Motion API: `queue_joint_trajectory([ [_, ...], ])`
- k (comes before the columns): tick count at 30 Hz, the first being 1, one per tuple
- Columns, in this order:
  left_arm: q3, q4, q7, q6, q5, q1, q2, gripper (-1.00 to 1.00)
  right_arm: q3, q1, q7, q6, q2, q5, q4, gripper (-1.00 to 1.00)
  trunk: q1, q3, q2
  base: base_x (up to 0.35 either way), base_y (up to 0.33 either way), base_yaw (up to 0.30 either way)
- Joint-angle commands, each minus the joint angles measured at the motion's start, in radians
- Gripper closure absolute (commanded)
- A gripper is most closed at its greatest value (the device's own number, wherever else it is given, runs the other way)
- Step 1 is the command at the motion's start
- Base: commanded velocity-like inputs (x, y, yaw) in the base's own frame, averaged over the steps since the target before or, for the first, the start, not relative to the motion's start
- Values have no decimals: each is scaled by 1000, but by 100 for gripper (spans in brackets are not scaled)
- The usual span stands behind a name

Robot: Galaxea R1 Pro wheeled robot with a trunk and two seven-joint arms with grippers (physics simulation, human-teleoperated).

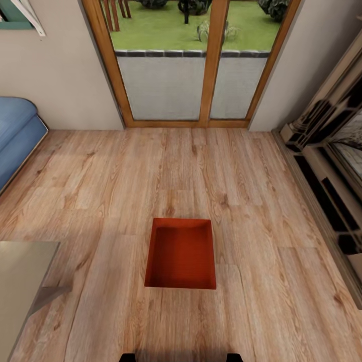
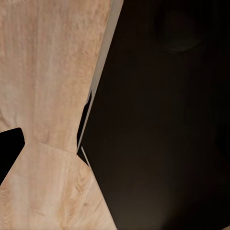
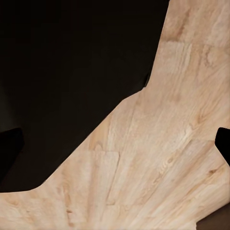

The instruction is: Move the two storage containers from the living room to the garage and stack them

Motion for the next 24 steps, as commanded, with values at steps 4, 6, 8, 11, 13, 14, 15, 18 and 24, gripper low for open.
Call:
queue_joint_trajectory([
  [4, -9, -1, 5, -1, 7, 0, 0, -100, 8, -1, -3, -3, 0, -7, 1, -100, 8, -7, -14, 0, 0, 0],
  [6, -9, -1, 5, 0, 7, 0, 0, -100, 8, -1, -3, -3, 0, -7, 1, -100, 8, -7, -14, 0, 0, 0],
  [8, -9, -1, 5, 0, 7, 0, 0, -100, 8, 0, -3, -2, 0, -7, 1, -100, 8, -7, -14, 0, 0, 0],
  [11, -9, -1, 6, 0, 7, 0, 0, -100, 8, 0, -3, -3, 0, -7, 1, -100, 8, -7, -14, 0, 0, 0],
  [13, -8, -2, 6, 0, 3, 0, 0, -100, 8, -1, 0, 0, -1, -8, 1, -100, 8, -7, -14, 0, 0, 0],
  [14, -8, -2, 6, 1, 2, 0, 1, -100, 8, -1, -1, 1, -1, -8, 1, -100, 8, -7, -14, 0, 0, 0],
  [15, -8, -2, 6, 2, -1, 0, 1, -100, 8, -1, -2, 4, 0, -7, 0, -100, 8, -7, -14, 0, 0, 0],
  [18, -9, -17, 6, 6, -7, 0, 9, -100, 8, -1, -4, 14, -2, -7, -18, -100, 8, -7, -14, 0, 0, 0],
  [24, -11, -91, 7, 9, -11, 0, 23, -100, 7, -1, -17, 80, -2, -9, -220, -100, 8, -7, -14, 0, 0, 0],
])
